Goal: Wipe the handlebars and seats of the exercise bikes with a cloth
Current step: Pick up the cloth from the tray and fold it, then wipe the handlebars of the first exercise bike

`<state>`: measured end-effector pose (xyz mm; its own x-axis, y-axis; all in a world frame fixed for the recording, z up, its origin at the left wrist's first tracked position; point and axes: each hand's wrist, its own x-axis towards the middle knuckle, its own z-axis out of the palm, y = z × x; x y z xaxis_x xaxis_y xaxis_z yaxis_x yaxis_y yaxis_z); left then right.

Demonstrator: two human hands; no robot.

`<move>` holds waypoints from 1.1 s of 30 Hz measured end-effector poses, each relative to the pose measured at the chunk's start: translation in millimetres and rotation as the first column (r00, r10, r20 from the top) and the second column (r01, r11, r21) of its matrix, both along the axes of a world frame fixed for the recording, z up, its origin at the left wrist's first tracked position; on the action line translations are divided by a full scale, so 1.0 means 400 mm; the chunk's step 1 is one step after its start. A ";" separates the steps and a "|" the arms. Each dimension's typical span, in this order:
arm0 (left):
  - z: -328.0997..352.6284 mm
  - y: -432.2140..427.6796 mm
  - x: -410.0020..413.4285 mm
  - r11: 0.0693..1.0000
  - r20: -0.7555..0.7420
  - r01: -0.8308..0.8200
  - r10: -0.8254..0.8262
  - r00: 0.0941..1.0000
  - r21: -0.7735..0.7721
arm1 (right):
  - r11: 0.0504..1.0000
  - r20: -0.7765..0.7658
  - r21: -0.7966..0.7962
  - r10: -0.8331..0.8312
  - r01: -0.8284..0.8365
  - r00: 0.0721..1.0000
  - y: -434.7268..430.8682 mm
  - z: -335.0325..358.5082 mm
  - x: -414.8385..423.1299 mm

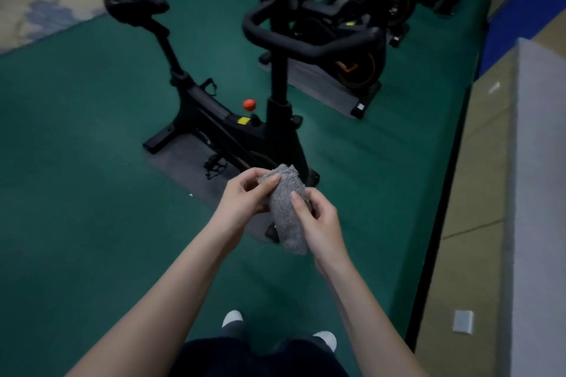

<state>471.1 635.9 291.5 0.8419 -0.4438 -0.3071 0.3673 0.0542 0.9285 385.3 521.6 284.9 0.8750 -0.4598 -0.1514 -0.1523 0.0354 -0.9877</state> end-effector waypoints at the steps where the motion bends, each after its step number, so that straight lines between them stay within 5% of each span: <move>1: -0.002 0.035 0.019 0.999 0.058 -0.024 0.021 0.998 0.048 | 0.999 0.007 -0.047 0.018 -0.017 1.000 0.025 -0.001 0.025; 8: -0.046 0.259 0.117 0.848 0.378 -0.213 0.016 0.926 0.485 | 0.949 -0.035 -0.306 0.062 -0.070 0.997 0.110 -0.013 0.152; 14: -0.085 0.386 0.186 0.665 0.436 -0.229 -0.161 0.885 0.711 | 0.904 -0.038 -0.415 0.089 -0.097 0.995 0.127 -0.007 0.275; 33: -0.073 0.366 0.724 0.341 0.344 -0.162 -0.585 0.735 0.926 | 0.907 -0.132 -0.415 0.011 -0.066 0.991 0.088 -0.058 0.791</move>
